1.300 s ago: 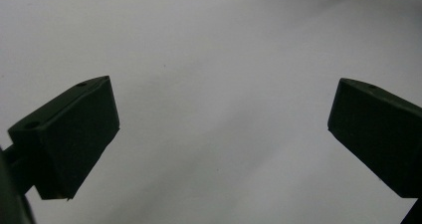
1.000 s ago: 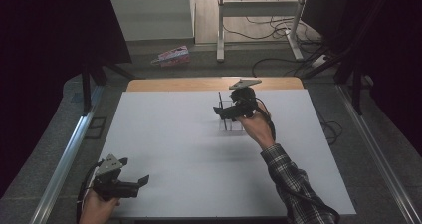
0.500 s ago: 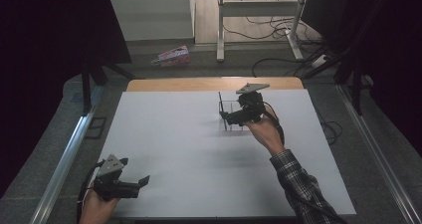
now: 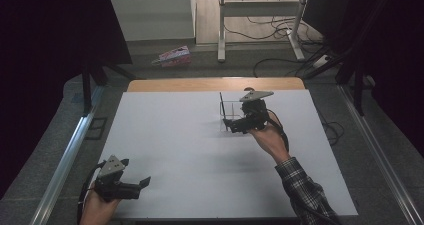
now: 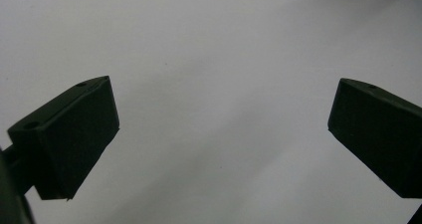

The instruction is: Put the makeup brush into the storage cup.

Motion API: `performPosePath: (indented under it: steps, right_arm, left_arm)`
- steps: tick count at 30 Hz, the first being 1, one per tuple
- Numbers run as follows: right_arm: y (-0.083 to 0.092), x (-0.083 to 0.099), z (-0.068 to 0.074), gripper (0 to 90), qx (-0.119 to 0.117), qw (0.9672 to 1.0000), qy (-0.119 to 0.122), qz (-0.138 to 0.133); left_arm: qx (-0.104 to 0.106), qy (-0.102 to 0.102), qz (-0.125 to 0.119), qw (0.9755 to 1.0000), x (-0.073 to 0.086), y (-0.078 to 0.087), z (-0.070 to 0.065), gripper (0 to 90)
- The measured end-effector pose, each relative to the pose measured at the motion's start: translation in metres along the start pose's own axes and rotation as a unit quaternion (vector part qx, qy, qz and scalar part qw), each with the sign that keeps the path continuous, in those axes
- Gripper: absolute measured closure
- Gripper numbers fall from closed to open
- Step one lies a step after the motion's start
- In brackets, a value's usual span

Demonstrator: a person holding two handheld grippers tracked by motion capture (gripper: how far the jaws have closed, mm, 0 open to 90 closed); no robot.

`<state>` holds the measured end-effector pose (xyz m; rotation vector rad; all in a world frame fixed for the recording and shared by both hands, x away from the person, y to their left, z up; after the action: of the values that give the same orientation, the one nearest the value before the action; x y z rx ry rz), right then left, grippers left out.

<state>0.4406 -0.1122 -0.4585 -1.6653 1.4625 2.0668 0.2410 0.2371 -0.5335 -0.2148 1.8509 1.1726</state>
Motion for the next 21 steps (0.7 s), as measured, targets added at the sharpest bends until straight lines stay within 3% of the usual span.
performPosePath:
  steps: [21]
  right_arm:
    - [0.005, 0.022, 0.007, 0.0, 0.000, 0.9999, 0.010, 0.012]
  left_arm:
    - [-0.003, -0.001, 0.005, 1.0000, 0.000, -0.001, 0.000, 0.2]
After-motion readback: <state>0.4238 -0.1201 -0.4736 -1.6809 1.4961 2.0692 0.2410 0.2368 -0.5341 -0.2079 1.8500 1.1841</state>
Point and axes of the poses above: each handheld gripper's, and its own axes: y roughly backward along the jaws, x roughly out of its underside, z roughly to its left, the point moved 5 cm from there along -y, roughly forward along the jaws, and after that the axes turned 5 degrees about x, right-handed, at the moved point
